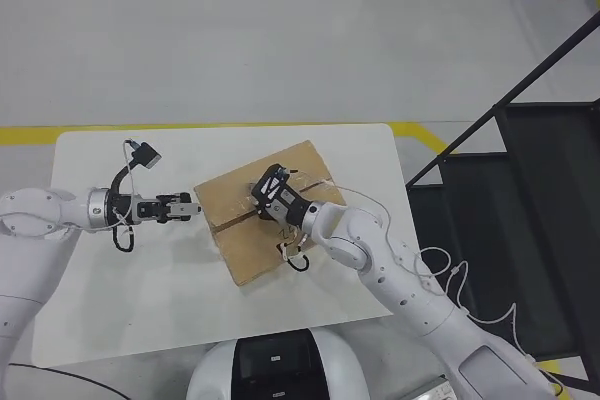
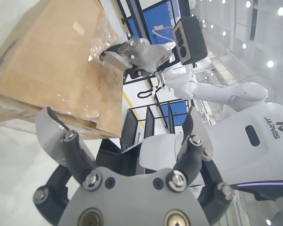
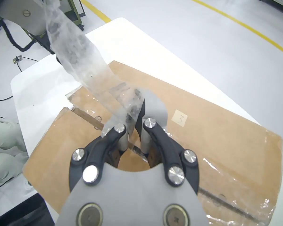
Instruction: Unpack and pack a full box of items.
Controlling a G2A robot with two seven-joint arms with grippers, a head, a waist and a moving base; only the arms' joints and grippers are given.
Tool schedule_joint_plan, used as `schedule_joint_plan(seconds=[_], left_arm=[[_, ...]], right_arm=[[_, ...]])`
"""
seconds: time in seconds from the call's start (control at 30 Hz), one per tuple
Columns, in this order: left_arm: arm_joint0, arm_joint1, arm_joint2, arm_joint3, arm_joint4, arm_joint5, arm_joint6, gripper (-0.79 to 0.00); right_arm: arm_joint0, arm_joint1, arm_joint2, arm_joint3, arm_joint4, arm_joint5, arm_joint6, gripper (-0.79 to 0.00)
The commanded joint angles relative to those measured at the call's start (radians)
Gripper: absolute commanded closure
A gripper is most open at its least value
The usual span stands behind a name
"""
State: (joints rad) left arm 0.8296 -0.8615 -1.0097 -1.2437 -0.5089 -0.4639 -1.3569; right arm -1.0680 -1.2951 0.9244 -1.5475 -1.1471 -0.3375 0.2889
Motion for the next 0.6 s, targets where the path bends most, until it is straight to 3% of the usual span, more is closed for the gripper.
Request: schedule_joint_plan(seconds=[0.0, 0.1, 0.13, 0.17, 0.2, 0.23, 0.27, 0.3, 0.57], left_arm=[[-0.008, -0.009, 0.031, 0.013, -0.028, 0.031, -0.030, -0.785], [-0.035, -0.020, 0.082, 0.024, 0.018, 0.053, -0.052, -0.785], [-0.038, -0.024, 0.097, 0.030, 0.024, 0.054, -0.054, -0.739], [-0.041, -0.028, 0.106, 0.044, 0.024, 0.054, -0.053, -0.366], [-0.046, -0.030, 0.113, 0.058, 0.035, 0.052, -0.052, -0.289], [-0.052, -0.032, 0.121, 0.072, 0.058, 0.051, -0.050, -0.092], [-0.056, -0.034, 0.127, 0.082, 0.075, 0.049, -0.048, -0.037], [-0.060, -0.036, 0.132, 0.089, 0.092, 0.050, -0.043, 0.000], [-0.053, -0.032, 0.120, 0.082, 0.168, 0.061, -0.010, 0.000]], right_arm=[[-0.004, 0.000, 0.004, -0.007, 0.007, -0.003, -0.001, 0.000], [-0.013, 0.001, 0.013, -0.018, 0.011, 0.007, 0.003, 0.000], [-0.017, 0.001, 0.018, -0.022, 0.018, 0.012, 0.005, 0.000], [-0.019, 0.001, 0.022, -0.026, 0.021, 0.015, 0.008, 0.000], [-0.021, 0.001, 0.026, -0.029, 0.025, 0.016, 0.012, 0.000], [-0.022, 0.002, 0.031, -0.032, 0.027, 0.018, 0.015, 0.000], [-0.024, 0.002, 0.035, -0.035, 0.027, 0.020, 0.016, 0.000], [-0.025, 0.003, 0.039, -0.037, 0.028, 0.020, 0.017, 0.000], [-0.036, 0.004, 0.058, -0.052, 0.034, 0.019, 0.015, 0.000]])
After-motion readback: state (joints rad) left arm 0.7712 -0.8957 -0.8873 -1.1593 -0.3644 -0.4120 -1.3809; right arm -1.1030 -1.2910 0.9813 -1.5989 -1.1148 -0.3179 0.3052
